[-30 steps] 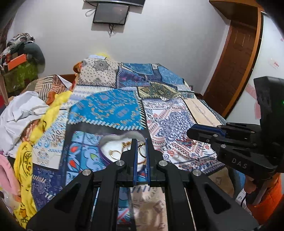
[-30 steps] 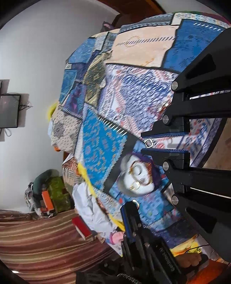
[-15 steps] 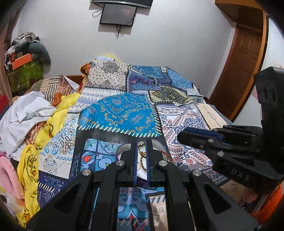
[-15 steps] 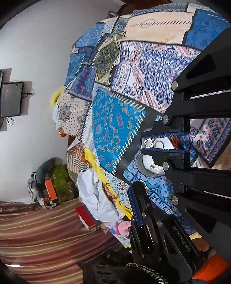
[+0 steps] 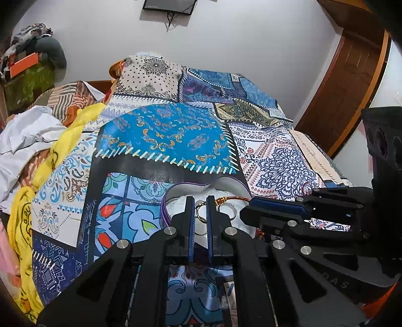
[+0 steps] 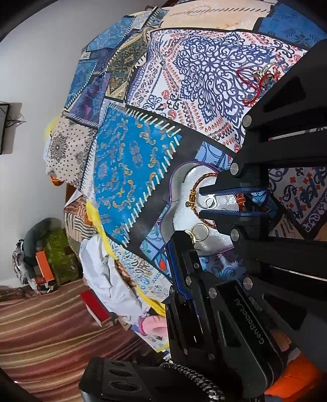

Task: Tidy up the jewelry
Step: 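Carry the gold ring into the heart tin with the left gripper while the right drops a ring, then move both tools back over the remaining jewelry on the bedspread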

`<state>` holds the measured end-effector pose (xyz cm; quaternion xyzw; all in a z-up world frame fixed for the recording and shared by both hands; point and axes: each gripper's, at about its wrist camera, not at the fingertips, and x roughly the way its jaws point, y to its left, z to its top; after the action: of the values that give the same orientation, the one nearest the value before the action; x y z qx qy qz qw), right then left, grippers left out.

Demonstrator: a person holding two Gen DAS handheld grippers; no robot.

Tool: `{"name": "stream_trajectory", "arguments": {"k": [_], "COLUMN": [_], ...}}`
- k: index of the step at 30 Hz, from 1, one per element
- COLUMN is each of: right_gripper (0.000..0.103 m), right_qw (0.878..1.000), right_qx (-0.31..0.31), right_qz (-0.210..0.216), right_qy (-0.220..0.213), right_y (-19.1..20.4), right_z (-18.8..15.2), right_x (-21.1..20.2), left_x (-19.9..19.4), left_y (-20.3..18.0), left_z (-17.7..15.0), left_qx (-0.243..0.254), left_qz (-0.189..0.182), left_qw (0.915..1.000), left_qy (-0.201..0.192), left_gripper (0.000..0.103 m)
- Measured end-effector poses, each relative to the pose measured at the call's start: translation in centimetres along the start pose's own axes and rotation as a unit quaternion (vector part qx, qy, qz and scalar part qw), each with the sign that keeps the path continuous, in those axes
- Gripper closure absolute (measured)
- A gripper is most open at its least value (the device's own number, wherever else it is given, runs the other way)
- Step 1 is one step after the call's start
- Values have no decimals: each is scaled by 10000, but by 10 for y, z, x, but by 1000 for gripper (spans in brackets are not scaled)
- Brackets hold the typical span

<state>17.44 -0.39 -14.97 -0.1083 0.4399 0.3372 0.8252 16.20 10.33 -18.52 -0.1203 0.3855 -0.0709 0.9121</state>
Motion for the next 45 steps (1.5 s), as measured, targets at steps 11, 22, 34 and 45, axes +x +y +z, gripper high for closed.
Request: {"name": "stream_trajectory", "arguments": {"k": [11,22,34,45], "right_gripper": [93,82,71,64], "right_qw": [9993,9978,9903,9804], "right_qx": [-224,-135,339,936], "right_qz": [-283,-520,-860,-1230], "right_qy": [25,-395,-1038,-1219], "right_y": [8,1,-34,-92], "right_z": [-1,6,-1,-29], "right_x": [3,-30,-93,-131], "left_x": [-8,-41,-69,-60], "left_y": [-5,-19,-64,-104], "left_z": [5,14,22,23], "left_qx": [49,142,442,619], "left_qz": [139,338,375,311], "left_qw": [9999,9988,9967,9964], "left_qy": [-82,-313,-563,-485], "left_gripper": [96,95,77,54]}}
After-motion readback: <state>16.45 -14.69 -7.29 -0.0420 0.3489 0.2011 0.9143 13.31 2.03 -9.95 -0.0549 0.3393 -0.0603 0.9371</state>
